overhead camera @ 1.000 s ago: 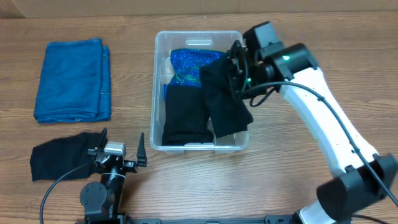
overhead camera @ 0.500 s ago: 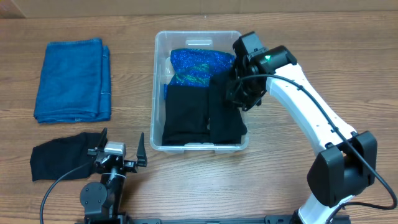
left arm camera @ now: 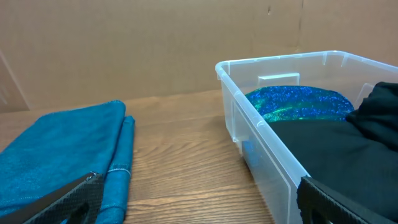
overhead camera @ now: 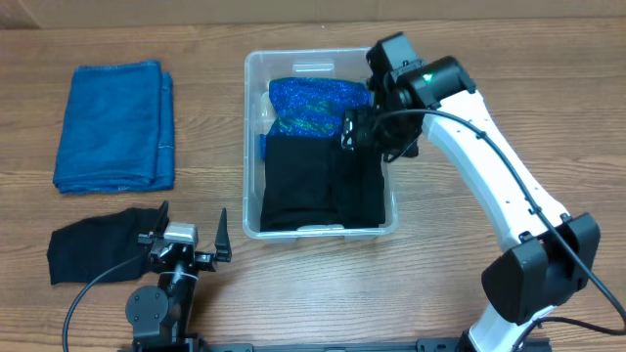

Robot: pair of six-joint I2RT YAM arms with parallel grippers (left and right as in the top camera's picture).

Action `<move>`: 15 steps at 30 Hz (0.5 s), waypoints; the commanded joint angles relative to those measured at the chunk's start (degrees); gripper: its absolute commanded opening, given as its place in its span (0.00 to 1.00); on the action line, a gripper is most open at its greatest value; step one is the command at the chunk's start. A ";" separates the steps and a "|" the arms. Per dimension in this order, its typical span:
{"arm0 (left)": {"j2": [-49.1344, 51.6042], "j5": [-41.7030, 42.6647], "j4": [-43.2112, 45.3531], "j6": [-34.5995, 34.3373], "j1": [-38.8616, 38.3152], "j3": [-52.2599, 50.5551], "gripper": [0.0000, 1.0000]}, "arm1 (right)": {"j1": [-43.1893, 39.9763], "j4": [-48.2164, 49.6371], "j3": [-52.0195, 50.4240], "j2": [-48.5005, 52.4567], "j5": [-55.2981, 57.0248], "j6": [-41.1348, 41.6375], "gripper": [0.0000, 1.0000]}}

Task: Pack container
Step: 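Grasp the black cloth, lift it and lower it into the container, then press the black cloth flat and withdraw the right gripper to the right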

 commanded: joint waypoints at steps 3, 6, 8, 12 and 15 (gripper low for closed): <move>-0.48 -0.17 0.02 1.11 0.37 -0.20 1.00 | -0.31 1.18 0.09 -0.35 1.73 -5.03 0.81; -0.48 -0.17 0.02 1.11 0.37 -0.20 1.00 | -0.15 5.31 -4.24 -0.33 1.73 -5.03 0.35; -0.48 -0.17 0.02 1.11 0.37 -0.20 1.00 | 0.35 8.44 -7.67 -0.31 1.75 -5.01 0.23; -0.48 -0.17 0.02 1.11 0.37 -0.20 1.00 | 0.44 12.33 -13.09 -0.24 3.80 -5.01 0.13; -0.48 -0.17 0.02 1.11 0.37 -0.20 1.00 | 0.44 15.52 -17.79 -0.20 4.11 -4.98 0.11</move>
